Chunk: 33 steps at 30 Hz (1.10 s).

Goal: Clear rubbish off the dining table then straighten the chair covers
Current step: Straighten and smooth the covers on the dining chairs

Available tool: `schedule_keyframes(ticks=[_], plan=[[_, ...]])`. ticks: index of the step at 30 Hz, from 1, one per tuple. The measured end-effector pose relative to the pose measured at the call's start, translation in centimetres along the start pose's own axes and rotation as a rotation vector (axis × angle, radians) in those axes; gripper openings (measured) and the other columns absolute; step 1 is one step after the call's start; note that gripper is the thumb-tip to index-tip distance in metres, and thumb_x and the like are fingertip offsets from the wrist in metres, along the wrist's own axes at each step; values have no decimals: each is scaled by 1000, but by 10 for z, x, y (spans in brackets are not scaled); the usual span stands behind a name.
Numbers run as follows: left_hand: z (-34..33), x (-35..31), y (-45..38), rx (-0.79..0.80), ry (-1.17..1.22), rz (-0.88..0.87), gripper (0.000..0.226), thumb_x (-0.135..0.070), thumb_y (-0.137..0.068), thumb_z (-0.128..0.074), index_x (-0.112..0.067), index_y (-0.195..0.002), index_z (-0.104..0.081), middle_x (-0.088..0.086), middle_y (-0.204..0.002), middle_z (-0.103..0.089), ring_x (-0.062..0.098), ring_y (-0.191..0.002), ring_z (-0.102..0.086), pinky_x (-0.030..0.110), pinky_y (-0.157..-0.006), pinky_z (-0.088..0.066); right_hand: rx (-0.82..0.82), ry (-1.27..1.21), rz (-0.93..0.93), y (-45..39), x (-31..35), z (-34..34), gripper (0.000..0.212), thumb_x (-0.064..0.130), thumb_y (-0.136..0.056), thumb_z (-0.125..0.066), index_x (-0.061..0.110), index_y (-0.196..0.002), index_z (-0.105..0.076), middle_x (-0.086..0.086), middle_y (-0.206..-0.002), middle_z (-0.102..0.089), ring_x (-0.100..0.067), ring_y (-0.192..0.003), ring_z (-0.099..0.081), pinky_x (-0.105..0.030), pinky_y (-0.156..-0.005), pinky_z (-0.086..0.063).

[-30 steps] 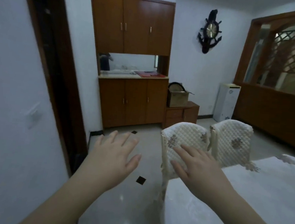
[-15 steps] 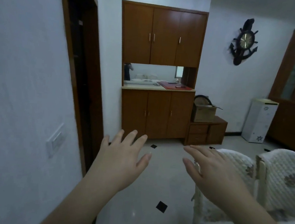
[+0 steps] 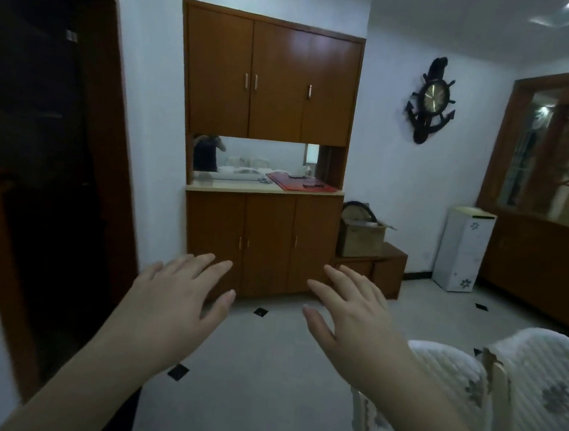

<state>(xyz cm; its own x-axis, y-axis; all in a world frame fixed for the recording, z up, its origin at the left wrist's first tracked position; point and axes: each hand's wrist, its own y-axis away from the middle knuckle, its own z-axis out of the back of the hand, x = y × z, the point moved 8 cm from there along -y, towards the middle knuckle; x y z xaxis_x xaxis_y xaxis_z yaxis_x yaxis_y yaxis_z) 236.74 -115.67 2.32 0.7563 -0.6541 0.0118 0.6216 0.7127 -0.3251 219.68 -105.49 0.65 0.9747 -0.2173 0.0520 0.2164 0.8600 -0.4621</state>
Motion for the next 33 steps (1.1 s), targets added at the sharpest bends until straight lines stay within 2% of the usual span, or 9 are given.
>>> schedule_keyframes(ticks=[2,5,8,13,16,21,28,30,33], plan=[[-2,2,-32,-17,-3,-20,60,-62,-93,-5,-43,-149,-7,-14,-158,-14,9,-145,-12,38,-118,-11,-43,-7,7,-34,-14,-6,74,65,-83,-1,37,-144,-34,6,-157,-24,-15,-146,-11,-30,-110,3],[-9,14,-77,-67,-28,-37,80,-64,-75,12,-44,-149,-13,-14,-157,-21,9,-144,-18,39,-117,-16,-66,-5,-10,-83,-27,-21,73,65,-84,-2,37,-144,-34,5,-157,-25,-16,-146,-11,-30,-110,4],[-25,33,-124,-89,-35,-34,77,-65,-79,8,-43,-148,-18,-14,-155,-27,10,-142,-24,41,-116,-22,-43,1,2,-127,-31,-41,70,66,-86,-3,38,-145,-31,7,-157,-24,-15,-146,-9,-30,-111,3],[-47,57,-204,-85,-7,-34,58,-63,-93,-8,-45,-148,-7,-15,-158,-16,12,-145,-15,46,-117,-18,45,-22,-3,-204,-39,-85,54,58,-97,-22,39,-147,-24,9,-158,-17,-13,-146,-4,-33,-116,-2],[-60,74,-248,-87,-21,-52,58,-62,-94,-14,-44,-149,-5,-14,-159,-12,12,-146,-10,45,-119,-13,63,-3,-14,-248,-47,-111,55,59,-96,-20,38,-147,-24,9,-158,-19,-13,-146,-8,-34,-117,-7],[-82,101,-325,-55,-6,-86,62,-66,-92,-11,-44,-149,-4,-13,-160,-10,14,-147,-6,48,-119,-8,81,-14,-78,-320,-61,-136,61,64,-92,-13,39,-147,-23,11,-155,-25,-11,-144,-17,-34,-116,-13],[-130,79,-436,-81,12,-240,76,-69,-79,11,-44,-148,-4,-13,-160,-10,13,-147,-4,44,-120,-6,91,52,-220,-381,-124,-172,73,69,-84,-3,39,-147,-23,13,-153,-30,-9,-141,-24,-32,-114,-19],[-152,65,-464,-60,47,-277,72,-68,-81,9,-45,-148,-3,-14,-160,-9,12,-147,-2,45,-120,-5,120,89,-257,-394,-148,-184,75,69,-82,-3,39,-148,-22,13,-153,-29,-9,-141,-24,-31,-114,-19],[-181,38,-512,-23,95,-324,61,-67,-91,-8,-46,-148,-2,-15,-160,-8,11,-147,-2,46,-120,-6,139,112,-314,-412,-185,-193,74,67,-82,-2,40,-148,-20,14,-154,-27,-8,-141,-22,-29,-114,-16]])
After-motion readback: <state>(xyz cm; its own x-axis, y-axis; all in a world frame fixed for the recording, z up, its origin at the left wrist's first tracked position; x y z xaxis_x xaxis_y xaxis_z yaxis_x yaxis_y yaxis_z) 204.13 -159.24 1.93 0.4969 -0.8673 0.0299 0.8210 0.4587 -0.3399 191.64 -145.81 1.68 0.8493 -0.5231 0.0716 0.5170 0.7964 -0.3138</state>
